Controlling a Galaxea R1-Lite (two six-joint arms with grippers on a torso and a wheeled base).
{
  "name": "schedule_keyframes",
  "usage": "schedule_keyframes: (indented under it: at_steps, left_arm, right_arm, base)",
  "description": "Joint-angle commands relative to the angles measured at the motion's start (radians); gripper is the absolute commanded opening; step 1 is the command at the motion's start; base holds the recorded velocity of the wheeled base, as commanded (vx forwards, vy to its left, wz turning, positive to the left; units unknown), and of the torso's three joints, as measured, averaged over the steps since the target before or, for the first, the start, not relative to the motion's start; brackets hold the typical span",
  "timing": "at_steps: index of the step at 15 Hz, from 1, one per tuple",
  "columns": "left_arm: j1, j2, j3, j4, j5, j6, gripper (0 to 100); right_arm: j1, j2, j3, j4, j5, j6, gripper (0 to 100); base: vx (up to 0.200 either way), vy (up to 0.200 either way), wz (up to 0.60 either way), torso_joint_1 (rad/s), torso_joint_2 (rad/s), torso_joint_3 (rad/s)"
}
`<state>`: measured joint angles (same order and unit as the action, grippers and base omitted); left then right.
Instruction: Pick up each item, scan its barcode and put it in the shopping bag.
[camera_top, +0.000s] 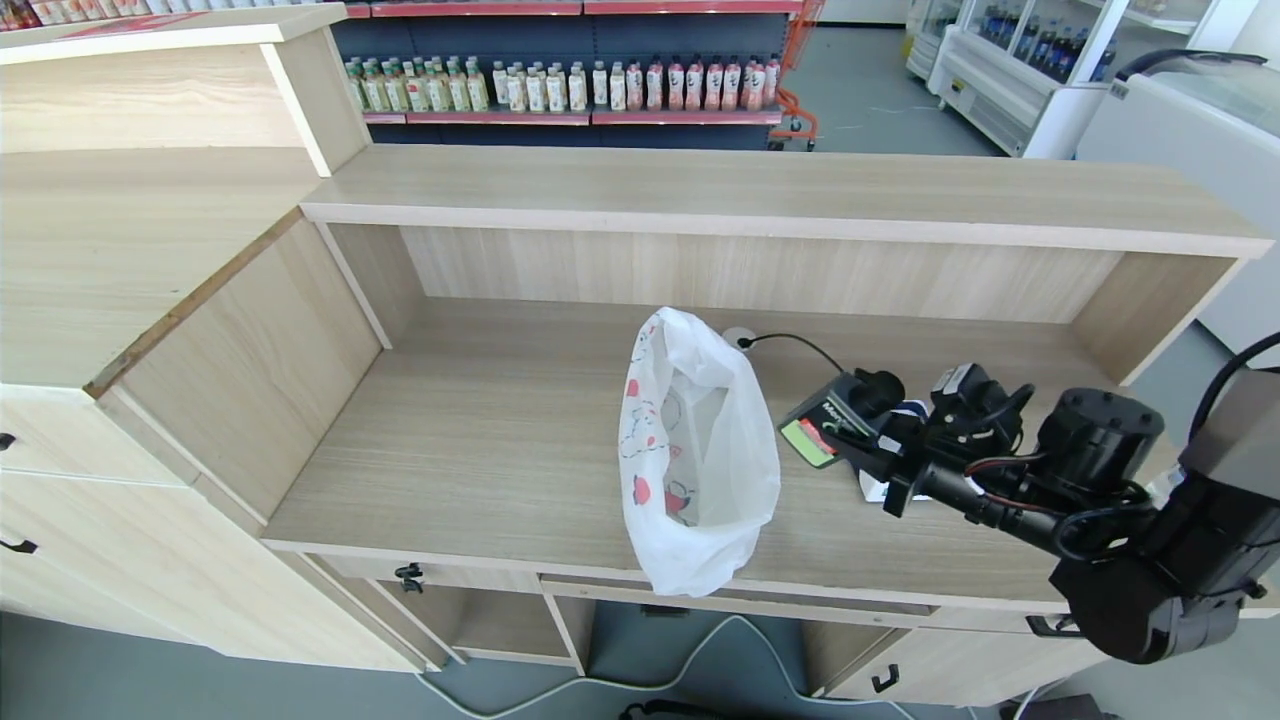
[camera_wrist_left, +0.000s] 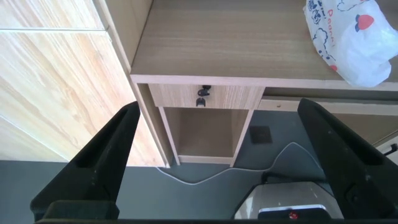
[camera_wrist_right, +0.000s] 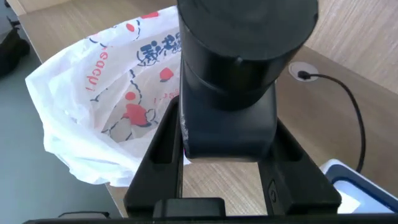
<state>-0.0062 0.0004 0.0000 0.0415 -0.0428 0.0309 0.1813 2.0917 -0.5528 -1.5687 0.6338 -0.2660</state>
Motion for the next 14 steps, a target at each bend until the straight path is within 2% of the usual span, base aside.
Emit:
schedule_keyframes:
  at_steps: [1, 6, 14]
  left_arm:
    - [0.000, 0.000, 0.000, 0.000, 0.000, 0.000, 100]
    - [0.000, 0.000, 0.000, 0.000, 0.000, 0.000, 100]
    - [0.000, 0.000, 0.000, 0.000, 0.000, 0.000, 100]
  right_arm:
    - [0.033, 0.083, -0.042, -0.002, 0.001, -0.001, 0]
    - [0.098, 0.177, -0.213, -0.002, 0.001, -0.002, 0]
    - [0.149, 0.327, -0.361, -0.002, -0.002, -0.025, 0]
  base:
    - [0.000, 0.000, 0.00, 0.000, 0.00, 0.000]
    - [0.000, 0.000, 0.00, 0.000, 0.00, 0.000]
    - [0.000, 0.000, 0.00, 0.000, 0.00, 0.000]
